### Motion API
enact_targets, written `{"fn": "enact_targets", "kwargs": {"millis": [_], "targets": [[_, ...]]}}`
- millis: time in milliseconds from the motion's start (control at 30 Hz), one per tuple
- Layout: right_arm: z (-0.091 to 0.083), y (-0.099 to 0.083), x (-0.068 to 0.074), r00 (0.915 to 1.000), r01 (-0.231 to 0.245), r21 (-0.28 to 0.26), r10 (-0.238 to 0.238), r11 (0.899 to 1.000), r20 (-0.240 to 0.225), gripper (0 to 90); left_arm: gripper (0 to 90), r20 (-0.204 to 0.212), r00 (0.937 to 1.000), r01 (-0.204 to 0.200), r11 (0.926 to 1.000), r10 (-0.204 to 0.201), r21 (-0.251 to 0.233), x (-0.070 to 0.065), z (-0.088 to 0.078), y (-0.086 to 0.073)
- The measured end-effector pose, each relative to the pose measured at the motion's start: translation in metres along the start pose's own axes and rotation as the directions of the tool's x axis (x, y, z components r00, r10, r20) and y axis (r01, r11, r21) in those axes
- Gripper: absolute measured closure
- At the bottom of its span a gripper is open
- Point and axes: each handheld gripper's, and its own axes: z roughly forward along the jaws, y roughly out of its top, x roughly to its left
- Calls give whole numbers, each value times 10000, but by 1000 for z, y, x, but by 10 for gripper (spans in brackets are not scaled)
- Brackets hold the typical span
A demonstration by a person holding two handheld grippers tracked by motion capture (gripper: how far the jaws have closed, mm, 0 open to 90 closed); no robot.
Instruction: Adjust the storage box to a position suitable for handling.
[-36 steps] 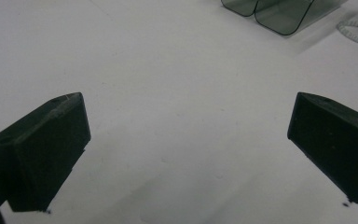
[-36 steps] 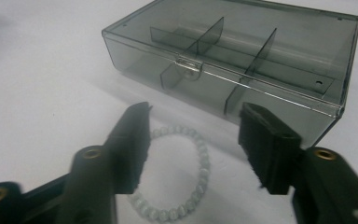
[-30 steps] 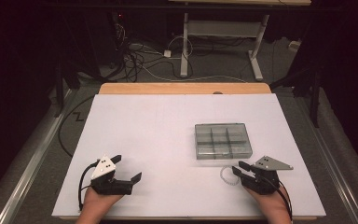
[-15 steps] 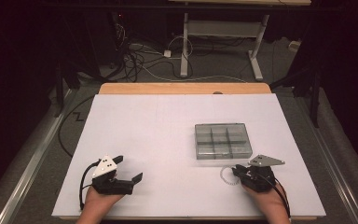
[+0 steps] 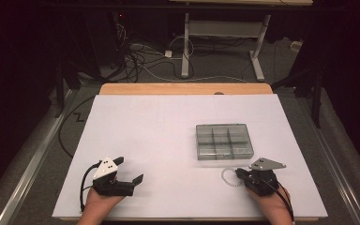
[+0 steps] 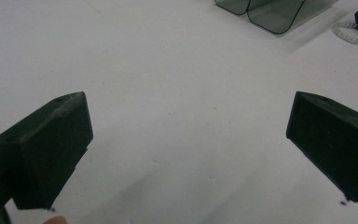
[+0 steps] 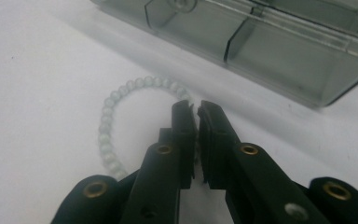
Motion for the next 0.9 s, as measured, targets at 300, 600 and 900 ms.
{"fn": "enact_targets", "kwargs": {"millis": [300, 600, 900], "targets": [[-22, -19, 3, 9999, -132, 170, 134, 9998, -62, 859, 0, 95, 10000, 20, 10000, -20, -27, 0, -1, -1], [-42, -36, 12, 9998, -89, 262, 94, 9996, -184, 859, 0, 106, 9999, 7, 10000, -7, -4, 0, -2, -1], [-50, -42, 11, 9995, -238, -285, 231, 9993, -237, 773, 0, -81, 10000, 39, 10000, -39, -66, 1, -3, -1]]}}
